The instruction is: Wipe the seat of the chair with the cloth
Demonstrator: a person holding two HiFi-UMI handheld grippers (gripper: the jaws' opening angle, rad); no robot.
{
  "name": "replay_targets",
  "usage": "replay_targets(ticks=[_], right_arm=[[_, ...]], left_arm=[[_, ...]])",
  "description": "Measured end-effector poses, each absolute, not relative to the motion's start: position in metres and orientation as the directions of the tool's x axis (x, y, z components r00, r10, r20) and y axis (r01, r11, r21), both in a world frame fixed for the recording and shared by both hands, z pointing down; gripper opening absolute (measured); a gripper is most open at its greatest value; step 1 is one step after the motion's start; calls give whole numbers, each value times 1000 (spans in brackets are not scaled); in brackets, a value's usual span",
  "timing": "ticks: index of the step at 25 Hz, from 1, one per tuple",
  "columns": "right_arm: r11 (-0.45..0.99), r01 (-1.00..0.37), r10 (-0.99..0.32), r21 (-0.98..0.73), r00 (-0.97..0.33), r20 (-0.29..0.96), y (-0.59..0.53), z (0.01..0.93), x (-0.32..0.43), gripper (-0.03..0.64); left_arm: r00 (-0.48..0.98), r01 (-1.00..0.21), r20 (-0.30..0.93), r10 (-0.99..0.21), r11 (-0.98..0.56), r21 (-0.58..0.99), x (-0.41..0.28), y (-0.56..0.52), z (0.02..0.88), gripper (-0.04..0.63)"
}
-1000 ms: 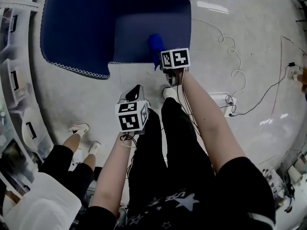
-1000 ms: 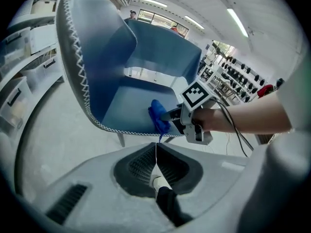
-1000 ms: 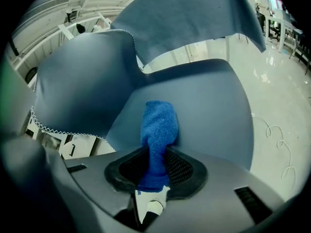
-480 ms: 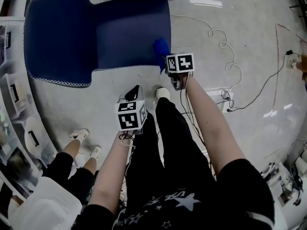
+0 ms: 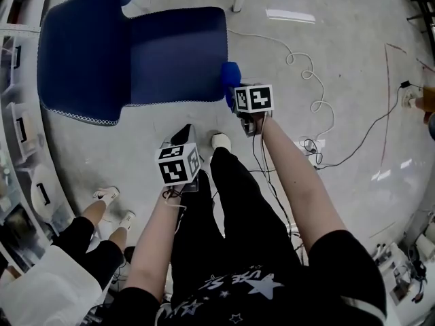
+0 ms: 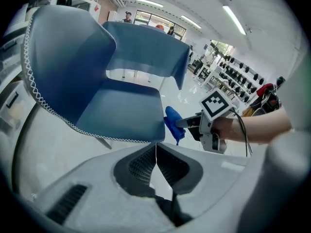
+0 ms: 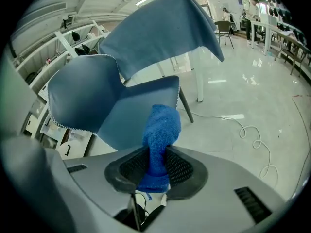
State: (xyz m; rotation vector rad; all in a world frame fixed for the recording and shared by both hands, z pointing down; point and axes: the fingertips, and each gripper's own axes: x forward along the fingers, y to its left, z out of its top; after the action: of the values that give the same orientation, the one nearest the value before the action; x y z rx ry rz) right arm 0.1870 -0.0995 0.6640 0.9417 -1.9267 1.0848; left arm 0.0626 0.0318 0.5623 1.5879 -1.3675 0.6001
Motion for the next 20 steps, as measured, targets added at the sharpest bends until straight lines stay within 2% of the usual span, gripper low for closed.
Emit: replay_targets(ticks=[7,16,20], right_arm=[[476,-810,-313,-342,-520,795,-126,587,179,103],[563,-761,-370,-323,-581,725,-102,481,162,103],[569,-755,-403,-325,-601,690,-70,439,157,101]], left_arm=[[240,-955,791,-562,11,298,54,13,512,20],[217,-923,737,-641,111,369,28,29,456,20],[238,-935,712,-661,43,352,25,53,426,20]])
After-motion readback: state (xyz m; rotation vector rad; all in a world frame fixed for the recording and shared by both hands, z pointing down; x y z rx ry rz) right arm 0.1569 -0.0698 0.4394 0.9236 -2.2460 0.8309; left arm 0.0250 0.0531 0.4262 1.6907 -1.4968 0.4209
